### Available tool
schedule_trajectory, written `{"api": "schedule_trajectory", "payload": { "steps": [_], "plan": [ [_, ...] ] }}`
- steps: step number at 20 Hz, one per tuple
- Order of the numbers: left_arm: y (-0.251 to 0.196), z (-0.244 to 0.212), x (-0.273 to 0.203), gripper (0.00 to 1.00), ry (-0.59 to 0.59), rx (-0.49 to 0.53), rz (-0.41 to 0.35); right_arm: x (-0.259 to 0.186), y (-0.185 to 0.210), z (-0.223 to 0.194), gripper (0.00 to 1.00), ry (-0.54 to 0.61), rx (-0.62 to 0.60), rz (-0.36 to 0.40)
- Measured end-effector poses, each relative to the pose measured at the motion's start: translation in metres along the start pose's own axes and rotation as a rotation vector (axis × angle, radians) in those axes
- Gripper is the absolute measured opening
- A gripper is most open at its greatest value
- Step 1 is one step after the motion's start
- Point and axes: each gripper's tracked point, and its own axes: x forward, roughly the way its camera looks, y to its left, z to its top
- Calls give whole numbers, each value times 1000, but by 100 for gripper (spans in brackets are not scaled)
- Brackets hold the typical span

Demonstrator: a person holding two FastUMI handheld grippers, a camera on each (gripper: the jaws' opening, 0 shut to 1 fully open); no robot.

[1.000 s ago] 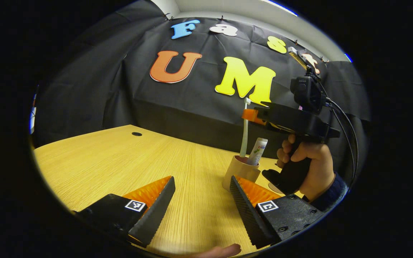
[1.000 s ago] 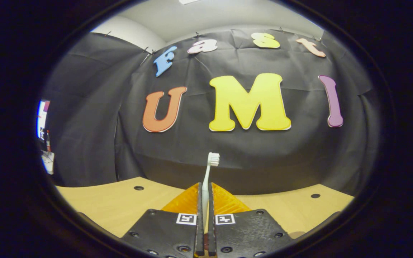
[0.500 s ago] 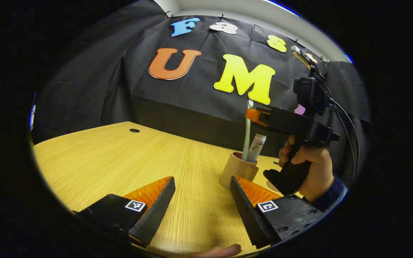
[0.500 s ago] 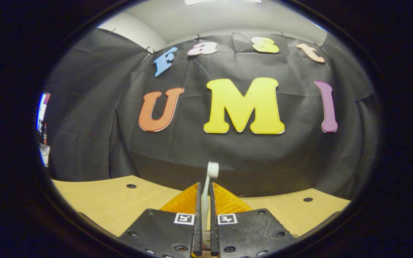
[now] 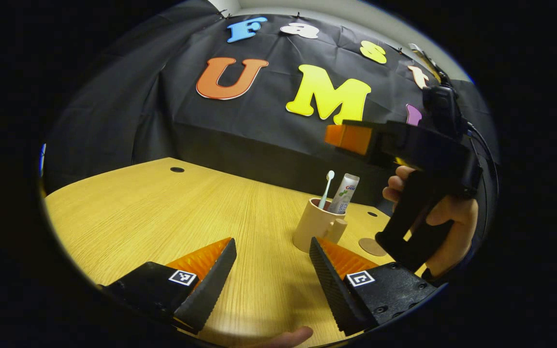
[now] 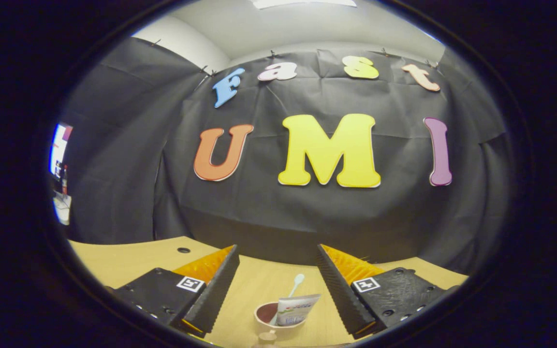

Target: Put the toothbrush and toothpaste on the desktop into the cup, then pick up the cup and place it on the coaster on the desktop.

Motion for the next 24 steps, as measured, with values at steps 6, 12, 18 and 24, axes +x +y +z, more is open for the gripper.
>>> {"api": "schedule_trajectory", "payload": {
  "steps": [6, 12, 18, 24],
  "plan": [
    [-28, 21, 7, 96, 12, 66, -38, -51, -32, 43, 94, -26, 43, -5],
    [-55, 44, 26, 96, 100, 83, -28, -111, -100, 73, 96, -63, 97, -69],
    [-68, 62, 45, 93, 203, 212, 21, -142, -149, 72, 94, -75, 68, -90],
    [-87, 53, 66, 91, 416, 156, 2, -153, -169, 43, 96, -28, 111, -49]
  ]
}}
